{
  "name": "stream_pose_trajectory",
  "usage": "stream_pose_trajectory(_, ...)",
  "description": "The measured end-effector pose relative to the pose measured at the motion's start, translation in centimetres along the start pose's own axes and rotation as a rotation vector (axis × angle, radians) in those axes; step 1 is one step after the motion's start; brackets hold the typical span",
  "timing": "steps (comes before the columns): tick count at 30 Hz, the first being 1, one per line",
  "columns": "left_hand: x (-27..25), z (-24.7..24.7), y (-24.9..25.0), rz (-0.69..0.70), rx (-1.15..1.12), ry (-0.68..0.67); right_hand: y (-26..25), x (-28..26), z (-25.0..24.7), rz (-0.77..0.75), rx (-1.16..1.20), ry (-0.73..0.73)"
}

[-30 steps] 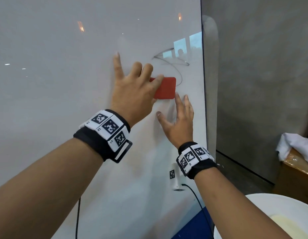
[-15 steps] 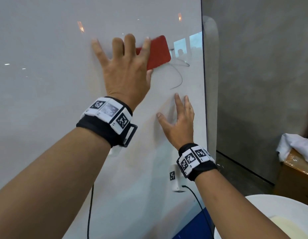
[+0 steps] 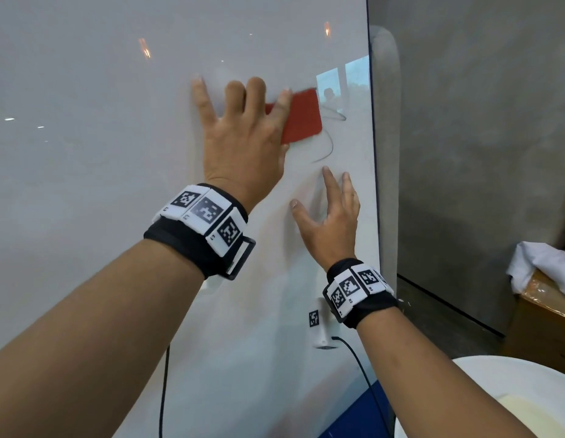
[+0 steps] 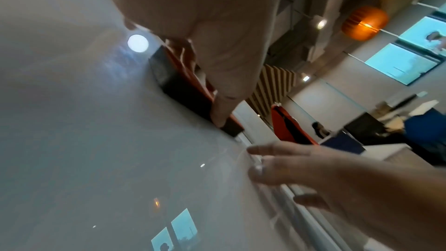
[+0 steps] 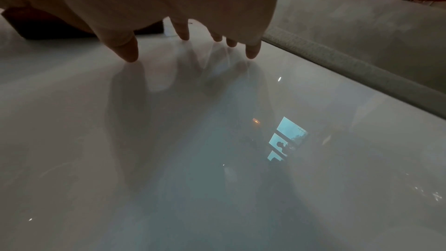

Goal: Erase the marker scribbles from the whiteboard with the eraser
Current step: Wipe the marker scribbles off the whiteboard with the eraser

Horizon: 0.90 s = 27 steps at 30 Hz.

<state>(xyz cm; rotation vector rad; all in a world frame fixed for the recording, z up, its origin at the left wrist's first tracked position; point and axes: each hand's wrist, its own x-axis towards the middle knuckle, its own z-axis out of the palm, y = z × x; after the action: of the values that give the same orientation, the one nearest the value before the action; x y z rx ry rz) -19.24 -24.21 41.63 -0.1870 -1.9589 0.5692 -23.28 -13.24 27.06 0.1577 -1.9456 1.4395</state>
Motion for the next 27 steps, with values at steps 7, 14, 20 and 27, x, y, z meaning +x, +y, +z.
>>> stream_pose_trajectory(7,-0.4,0.3,0.3,0.143,0.015,-0.029,0.4,1.7,-0.3,0.029,-0.051,0.02)
stream_pose_trajectory(14,-1.2,0.5,1.3,0.328,-0.009,-0.106,1.3,2.3,-0.5,-0.017,-0.102,0.015)
stream_pose_trajectory(20,0.8,0.1,1.0,0.047,-0.025,-0.028,1.9,2.9,-0.7,-0.056,-0.14,0.016)
stream_pose_trajectory(27,0.3,0.7,1.8,0.188,-0.019,-0.052,2.0,4.0,-0.7,-0.085,-0.13,0.021)
